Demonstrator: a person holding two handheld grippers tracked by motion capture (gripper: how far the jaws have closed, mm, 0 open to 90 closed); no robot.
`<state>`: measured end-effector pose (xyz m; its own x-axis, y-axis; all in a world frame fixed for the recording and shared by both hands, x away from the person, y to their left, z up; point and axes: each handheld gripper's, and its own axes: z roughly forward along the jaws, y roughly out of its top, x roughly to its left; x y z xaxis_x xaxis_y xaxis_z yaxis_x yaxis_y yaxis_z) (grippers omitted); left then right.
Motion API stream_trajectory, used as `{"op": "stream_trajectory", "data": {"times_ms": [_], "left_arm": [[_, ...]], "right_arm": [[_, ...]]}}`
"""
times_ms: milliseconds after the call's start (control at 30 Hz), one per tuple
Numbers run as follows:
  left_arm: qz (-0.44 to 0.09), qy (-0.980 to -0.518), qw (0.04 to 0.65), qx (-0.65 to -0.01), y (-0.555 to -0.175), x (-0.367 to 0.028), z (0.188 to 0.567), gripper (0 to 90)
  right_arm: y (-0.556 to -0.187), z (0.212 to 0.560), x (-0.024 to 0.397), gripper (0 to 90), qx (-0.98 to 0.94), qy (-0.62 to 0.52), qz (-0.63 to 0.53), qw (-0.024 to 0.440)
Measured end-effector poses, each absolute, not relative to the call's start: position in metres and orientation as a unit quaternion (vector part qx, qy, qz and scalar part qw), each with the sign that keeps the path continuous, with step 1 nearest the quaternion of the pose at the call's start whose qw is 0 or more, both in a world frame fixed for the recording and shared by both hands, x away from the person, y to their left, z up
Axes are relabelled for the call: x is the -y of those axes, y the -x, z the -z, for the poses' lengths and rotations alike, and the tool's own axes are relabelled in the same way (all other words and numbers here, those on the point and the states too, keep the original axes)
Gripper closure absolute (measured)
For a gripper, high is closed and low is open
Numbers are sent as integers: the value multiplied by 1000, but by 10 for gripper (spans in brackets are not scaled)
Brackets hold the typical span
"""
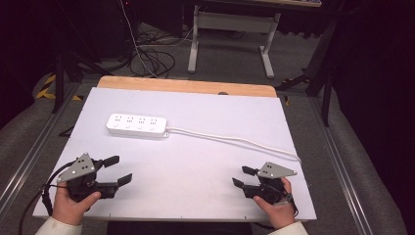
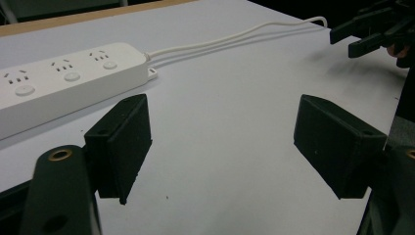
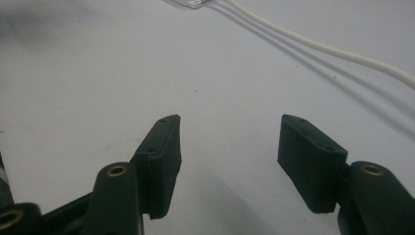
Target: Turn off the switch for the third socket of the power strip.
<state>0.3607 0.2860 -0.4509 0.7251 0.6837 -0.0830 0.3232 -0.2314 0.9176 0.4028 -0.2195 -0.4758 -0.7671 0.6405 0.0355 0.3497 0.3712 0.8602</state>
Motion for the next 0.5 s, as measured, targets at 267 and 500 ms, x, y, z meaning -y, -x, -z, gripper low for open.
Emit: {"op": "stream_trajectory", "data": {"times_ms": [267, 500], "left_arm": [[-173, -777, 514, -318, -360, -285, 466, 217], [-156, -772, 517, -336, -357, -287, 478, 218]], "right_arm": [[-403, 476, 219, 417, -814, -304, -470, 152], [-403, 476, 219, 417, -815, -303, -469, 152]]}}
